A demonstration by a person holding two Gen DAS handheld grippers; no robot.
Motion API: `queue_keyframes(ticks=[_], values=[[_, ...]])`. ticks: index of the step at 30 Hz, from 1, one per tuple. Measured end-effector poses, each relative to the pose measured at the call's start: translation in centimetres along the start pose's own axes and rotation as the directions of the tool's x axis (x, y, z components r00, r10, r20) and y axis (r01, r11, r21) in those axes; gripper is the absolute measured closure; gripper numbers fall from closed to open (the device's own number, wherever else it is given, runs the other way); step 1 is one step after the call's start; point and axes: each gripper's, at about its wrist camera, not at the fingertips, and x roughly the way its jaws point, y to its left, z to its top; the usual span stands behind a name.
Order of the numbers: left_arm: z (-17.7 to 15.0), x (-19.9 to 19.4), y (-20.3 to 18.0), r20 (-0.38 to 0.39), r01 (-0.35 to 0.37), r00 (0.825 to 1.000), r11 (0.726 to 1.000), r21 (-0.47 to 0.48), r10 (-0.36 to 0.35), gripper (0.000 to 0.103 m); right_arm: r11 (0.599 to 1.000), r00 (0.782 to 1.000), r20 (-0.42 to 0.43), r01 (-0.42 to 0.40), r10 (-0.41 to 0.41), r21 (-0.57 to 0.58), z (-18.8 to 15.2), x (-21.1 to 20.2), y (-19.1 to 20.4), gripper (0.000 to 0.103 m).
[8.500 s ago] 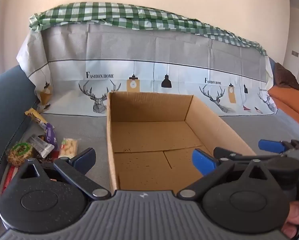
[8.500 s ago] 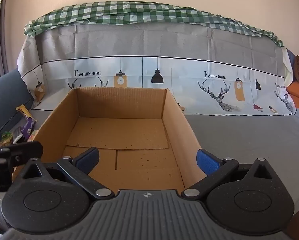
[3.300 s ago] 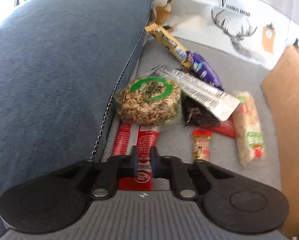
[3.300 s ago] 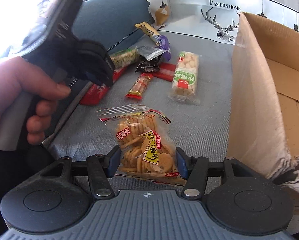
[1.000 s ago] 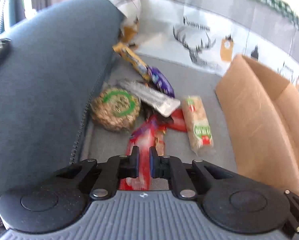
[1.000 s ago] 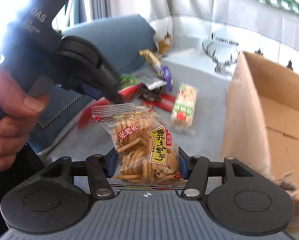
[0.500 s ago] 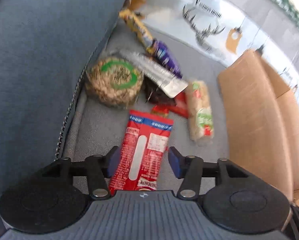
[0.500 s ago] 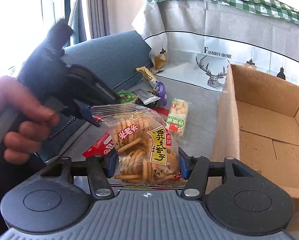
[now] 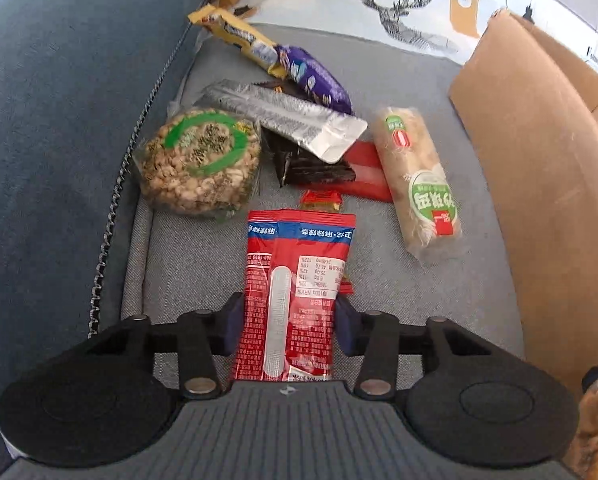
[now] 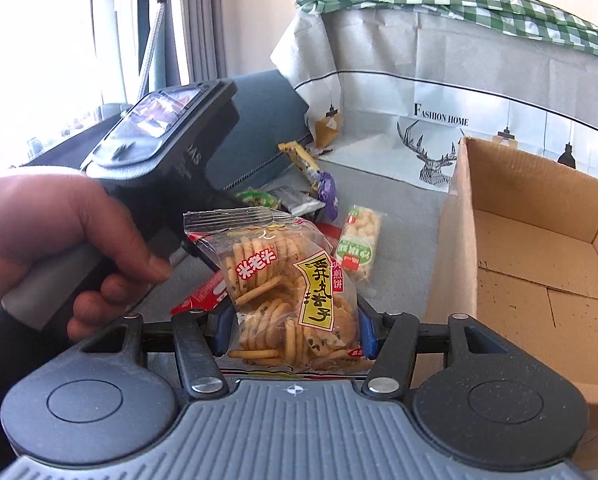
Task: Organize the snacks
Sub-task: 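Lift the rice cracker bag with the right tool while the left tool lifts the red wafer pack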
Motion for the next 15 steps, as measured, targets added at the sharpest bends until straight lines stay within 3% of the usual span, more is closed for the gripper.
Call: queue_keyframes(ticks=[7,15], values=[[-0.8,-3.6,1.6,0.150,0.080,0.986,0.995,-0.053,-0.071,0.055,0.999,0.997,0.080,-0.006,0.003,0.038,0.8,-1.5,-0.4,0.044],[-0.4,-6.9,1.1,0.238,0.128,0.965,0.989,-0.072,-0.108,0.055,0.992,0.981,0.185,0.027,-0.049,0.123,4.4,-5.2,-4.4,0.044]])
